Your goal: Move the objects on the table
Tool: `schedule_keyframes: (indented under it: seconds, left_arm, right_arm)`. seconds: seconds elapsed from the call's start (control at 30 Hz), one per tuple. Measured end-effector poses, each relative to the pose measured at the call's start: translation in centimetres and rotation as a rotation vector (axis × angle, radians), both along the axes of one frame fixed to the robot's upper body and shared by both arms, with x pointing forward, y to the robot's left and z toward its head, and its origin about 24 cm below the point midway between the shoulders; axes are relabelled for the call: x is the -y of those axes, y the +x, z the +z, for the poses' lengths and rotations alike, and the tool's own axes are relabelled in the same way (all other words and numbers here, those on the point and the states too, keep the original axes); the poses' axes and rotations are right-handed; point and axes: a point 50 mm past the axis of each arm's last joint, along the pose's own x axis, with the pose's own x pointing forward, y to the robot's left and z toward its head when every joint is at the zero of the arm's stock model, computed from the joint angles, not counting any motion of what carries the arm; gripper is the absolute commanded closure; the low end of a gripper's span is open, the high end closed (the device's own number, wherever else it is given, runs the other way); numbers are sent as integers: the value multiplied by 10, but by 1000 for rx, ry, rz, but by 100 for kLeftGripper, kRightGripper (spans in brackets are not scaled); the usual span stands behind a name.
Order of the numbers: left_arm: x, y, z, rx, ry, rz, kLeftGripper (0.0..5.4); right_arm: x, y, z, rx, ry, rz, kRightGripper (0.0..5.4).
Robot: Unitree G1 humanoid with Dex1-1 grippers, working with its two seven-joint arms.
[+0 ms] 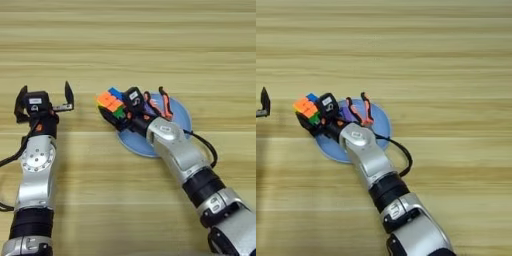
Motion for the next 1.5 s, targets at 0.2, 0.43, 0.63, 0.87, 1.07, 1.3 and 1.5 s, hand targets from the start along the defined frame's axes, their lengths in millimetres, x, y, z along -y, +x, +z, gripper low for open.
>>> schedule_keyframes:
  seconds: [0.2, 0.43, 0.63, 0.87, 1.07, 1.3, 1.5]
  left_arm:
    - [-2, -9, 14, 63, 14, 16, 0]
    - [-2, -10, 16, 70, 13, 23, 0]
    - [-2, -10, 16, 70, 12, 23, 0]
    - [-2, -10, 16, 69, 12, 22, 0]
    - [-2, -10, 15, 68, 12, 22, 0]
    - [-2, -10, 14, 63, 11, 22, 0]
    - [-2, -10, 13, 58, 10, 22, 0]
  right_arm:
    - [3, 13, -6, 16, -49, -2, 205]
    - [5, 12, -13, 26, -47, 0, 205]
    - [5, 12, -14, 32, -46, 8, 205]
    - [6, 12, -14, 36, -42, 6, 177]
    - [7, 11, -23, -7, -72, 6, 107]
    - [6, 11, -20, 9, -69, 13, 42]
    - [3, 10, -16, 25, -68, 23, 2]
